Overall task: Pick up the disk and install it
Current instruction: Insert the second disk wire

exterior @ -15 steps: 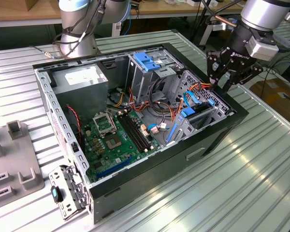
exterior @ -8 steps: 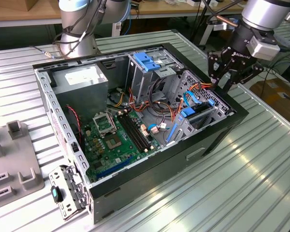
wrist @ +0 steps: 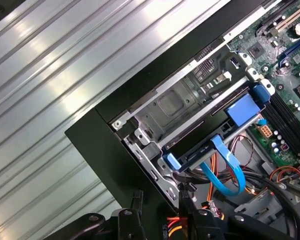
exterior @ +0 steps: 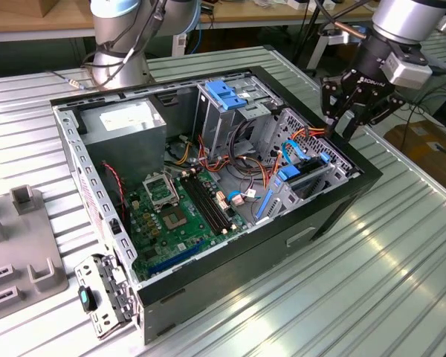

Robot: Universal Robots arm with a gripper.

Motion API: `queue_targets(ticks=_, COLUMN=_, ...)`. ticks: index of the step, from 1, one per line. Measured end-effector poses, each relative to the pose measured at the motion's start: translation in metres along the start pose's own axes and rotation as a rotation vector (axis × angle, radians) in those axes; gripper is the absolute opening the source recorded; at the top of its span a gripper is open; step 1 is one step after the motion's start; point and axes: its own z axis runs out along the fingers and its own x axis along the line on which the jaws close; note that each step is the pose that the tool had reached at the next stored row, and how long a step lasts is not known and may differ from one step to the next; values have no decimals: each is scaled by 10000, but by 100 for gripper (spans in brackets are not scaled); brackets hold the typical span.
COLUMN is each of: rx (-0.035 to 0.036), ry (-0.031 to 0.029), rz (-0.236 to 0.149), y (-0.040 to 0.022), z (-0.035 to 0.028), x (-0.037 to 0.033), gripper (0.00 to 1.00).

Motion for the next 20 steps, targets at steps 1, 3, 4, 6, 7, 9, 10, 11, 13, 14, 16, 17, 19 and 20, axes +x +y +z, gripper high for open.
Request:
queue_targets(ticks=1, rx=2, ry=1, rz=-61, y=-15, z=-1, x=-9, gripper=42)
queue_targets(ticks=3, rx=7, ry=1, rz=-139, y=-33, z=-1, x=-14, gripper=42)
queue_targets(ticks=4, rx=9, ry=2, rz=-173, y=-41, z=-1, x=-10, gripper=42)
queue_targets(ticks=6, rx=11, ry=2, rz=-222, y=-59, z=-1, x=0, gripper=42)
queue_targets(ticks=7, rx=13, ry=3, rz=-256, y=-74, z=-1, x=5, gripper=42)
queue_targets(ticks=9, rx=28, ry=-5, rz=-343, y=-97, z=0, x=2, gripper=42)
queue_targets(ticks=10, rx=46, ry=-17, rz=-375, y=-100, z=0, x=2, gripper=42)
queue_targets(ticks=11, rx=76, ry=-37, rz=-424, y=-105, z=1, x=1, gripper=42)
queue_targets(ticks=13, rx=76, ry=-37, rz=-424, y=-105, z=1, x=1, gripper=42)
queue_targets(ticks=14, rx=76, ry=-36, rz=-425, y=-105, z=0, x=1, gripper=42)
queue_targets(ticks=16, rx=76, ry=-37, rz=-425, y=-105, z=0, x=1, gripper=42)
queue_targets(ticks=17, rx=76, ry=-36, rz=-425, y=-105, z=0, x=1, gripper=42)
queue_targets(ticks=19, rx=76, ry=-36, rz=-426, y=-105, z=0, x=1, gripper=42)
queue_targets(ticks=20, rx=76, ry=-36, rz=-425, y=-104, z=0, x=1, gripper=42)
